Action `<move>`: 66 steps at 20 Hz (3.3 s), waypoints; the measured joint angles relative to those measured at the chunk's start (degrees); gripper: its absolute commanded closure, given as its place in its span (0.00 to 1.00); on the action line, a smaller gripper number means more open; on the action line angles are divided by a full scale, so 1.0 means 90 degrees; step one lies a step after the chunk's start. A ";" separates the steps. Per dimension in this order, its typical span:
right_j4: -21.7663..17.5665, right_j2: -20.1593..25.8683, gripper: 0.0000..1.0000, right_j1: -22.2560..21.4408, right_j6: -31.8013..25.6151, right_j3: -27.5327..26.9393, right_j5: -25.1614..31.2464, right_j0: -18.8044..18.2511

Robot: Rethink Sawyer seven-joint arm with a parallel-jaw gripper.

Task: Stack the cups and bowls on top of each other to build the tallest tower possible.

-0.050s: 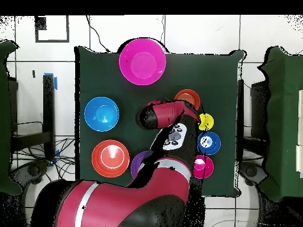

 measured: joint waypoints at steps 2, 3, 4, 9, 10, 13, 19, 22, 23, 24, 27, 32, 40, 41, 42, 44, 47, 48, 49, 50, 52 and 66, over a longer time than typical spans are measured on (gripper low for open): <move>0.0000 0.0000 0.00 0.0000 0.0000 0.0000 0.0000 0.0010; 0.0000 0.0000 0.00 0.0000 0.0000 0.0000 0.0000 0.0014; 0.0000 0.0000 0.00 0.0000 0.0000 0.0000 0.0000 0.0018; 0.0000 0.0000 0.00 -0.0004 0.0000 0.0000 0.0000 0.0022; 0.0000 0.0000 0.00 -0.0009 0.0000 0.0000 0.0001 0.0022; 0.0000 0.0000 0.00 -0.0044 0.0000 0.0008 0.0001 0.0022; -0.0003 0.0000 0.00 -0.0202 0.0000 0.0032 0.0001 0.0014; -0.0082 -0.0001 1.00 -0.0305 0.0000 0.0033 0.0001 0.0014; -0.0088 -0.0001 1.00 -0.0314 0.0000 0.0033 0.0001 0.0014; -0.0094 -0.0001 1.00 -0.0324 0.0000 0.0034 0.0001 0.0014; -0.0116 0.0000 1.00 -0.0351 0.0000 0.0034 0.0001 0.0015; -0.0165 -0.0001 1.00 -0.0386 0.0000 0.0034 0.0001 0.0014; -0.0170 -0.0001 1.00 -0.0375 0.0000 0.0033 0.0001 0.0014; -0.0170 -0.0001 1.00 -0.0369 0.0000 0.0034 0.0001 0.0014; -0.0170 0.0000 1.00 -0.0367 0.0000 0.0034 0.0001 0.0014; -0.0170 0.0000 1.00 -0.0363 0.0000 0.0034 0.0001 0.0014; -0.0170 -0.0001 1.00 -0.0363 0.0000 0.0033 0.0001 0.0014; -0.0170 -0.0001 1.00 -0.0363 0.0000 0.0033 0.0001 0.0014; -0.0170 -0.0001 1.00 -0.0362 0.0000 0.0033 0.0001 0.0014; -0.0170 -0.0001 1.00 -0.0363 0.0000 0.0033 0.0001 0.0014; -0.0170 -0.0001 1.00 -0.0362 0.0000 0.0033 0.0001 0.0014; -0.0239 -0.0001 1.00 -0.0363 0.0000 0.0033 0.0001 0.0014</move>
